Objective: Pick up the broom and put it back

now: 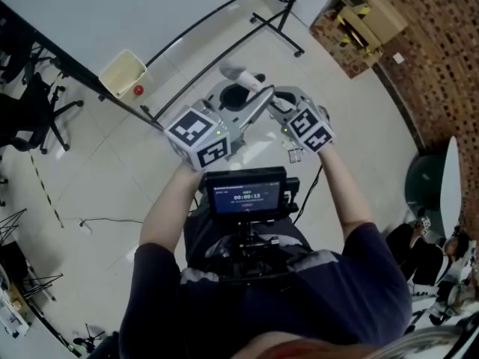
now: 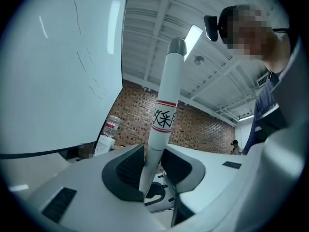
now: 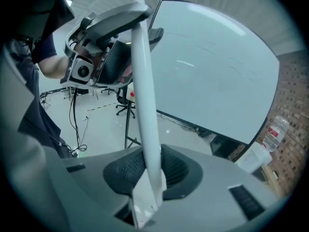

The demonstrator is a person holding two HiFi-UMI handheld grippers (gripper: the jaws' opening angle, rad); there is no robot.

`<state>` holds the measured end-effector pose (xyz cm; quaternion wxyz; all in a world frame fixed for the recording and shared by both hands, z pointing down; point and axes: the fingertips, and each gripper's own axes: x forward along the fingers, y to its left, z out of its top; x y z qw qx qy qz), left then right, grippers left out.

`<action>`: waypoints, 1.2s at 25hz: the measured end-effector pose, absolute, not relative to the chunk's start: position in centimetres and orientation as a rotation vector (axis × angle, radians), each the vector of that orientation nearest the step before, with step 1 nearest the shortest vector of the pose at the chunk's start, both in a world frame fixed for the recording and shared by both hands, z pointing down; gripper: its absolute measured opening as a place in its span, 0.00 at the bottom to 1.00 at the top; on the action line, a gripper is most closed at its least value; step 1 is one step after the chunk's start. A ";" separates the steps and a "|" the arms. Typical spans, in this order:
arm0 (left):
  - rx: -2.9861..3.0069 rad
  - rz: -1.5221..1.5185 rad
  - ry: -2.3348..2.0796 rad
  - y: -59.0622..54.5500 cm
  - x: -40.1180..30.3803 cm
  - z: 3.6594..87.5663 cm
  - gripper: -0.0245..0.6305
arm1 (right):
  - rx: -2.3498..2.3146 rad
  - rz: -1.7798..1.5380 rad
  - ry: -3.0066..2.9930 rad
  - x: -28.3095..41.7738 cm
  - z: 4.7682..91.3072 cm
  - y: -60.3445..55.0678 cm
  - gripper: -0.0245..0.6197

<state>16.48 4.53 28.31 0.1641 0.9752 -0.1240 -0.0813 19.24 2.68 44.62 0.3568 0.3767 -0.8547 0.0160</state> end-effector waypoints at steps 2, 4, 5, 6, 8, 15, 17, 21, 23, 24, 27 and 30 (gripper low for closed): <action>2.750 -0.232 -0.338 2.3 13.4 29.6 0.19 | 0.936 0.086 -2.167 16.1 46.1 1.0 0.19; 2.723 -0.220 -0.328 0.3 11.5 31.3 0.20 | 0.918 0.136 -2.130 14.2 48.0 -0.7 0.19; 2.713 -0.211 -0.329 -0.8 10.8 32.1 0.20 | 0.916 0.161 -2.116 13.4 48.9 -1.5 0.19; 2.704 -0.202 -0.333 -1.8 10.1 32.9 0.20 | 0.916 0.183 -2.103 12.7 49.7 -2.4 0.19; 2.686 -0.189 -0.347 -3.5 9.1 34.4 0.20 | 0.909 0.221 -2.074 11.7 51.4 -3.7 0.19; 2.618 -0.126 -0.524 -8.2 5.6 40.1 0.19 | 0.838 0.331 -1.978 8.7 57.5 -7.3 0.19; 2.616 -0.091 -0.605 -9.5 5.4 41.3 0.18 | 0.821 0.340 -1.959 8.4 58.6 -8.6 0.19; 2.596 -0.013 -0.686 -11.0 5.6 43.8 0.17 | 0.769 0.375 -1.953 8.1 61.2 -10.1 0.19; 2.590 0.022 -0.712 -11.9 5.3 44.9 0.17 | 0.724 0.374 -1.962 7.4 62.3 -11.1 0.19; 2.585 0.039 -0.728 -12.5 5.2 45.5 0.17 | 0.694 0.377 -1.969 7.0 63.0 -11.6 0.19; 2.554 0.104 -0.778 -14.6 5.2 47.6 0.17 | 0.583 0.386 -1.990 6.1 65.5 -13.1 0.19; 2.510 0.183 -0.832 -17.1 5.5 50.9 0.17 | 0.476 0.396 -2.000 5.2 68.6 -15.0 0.19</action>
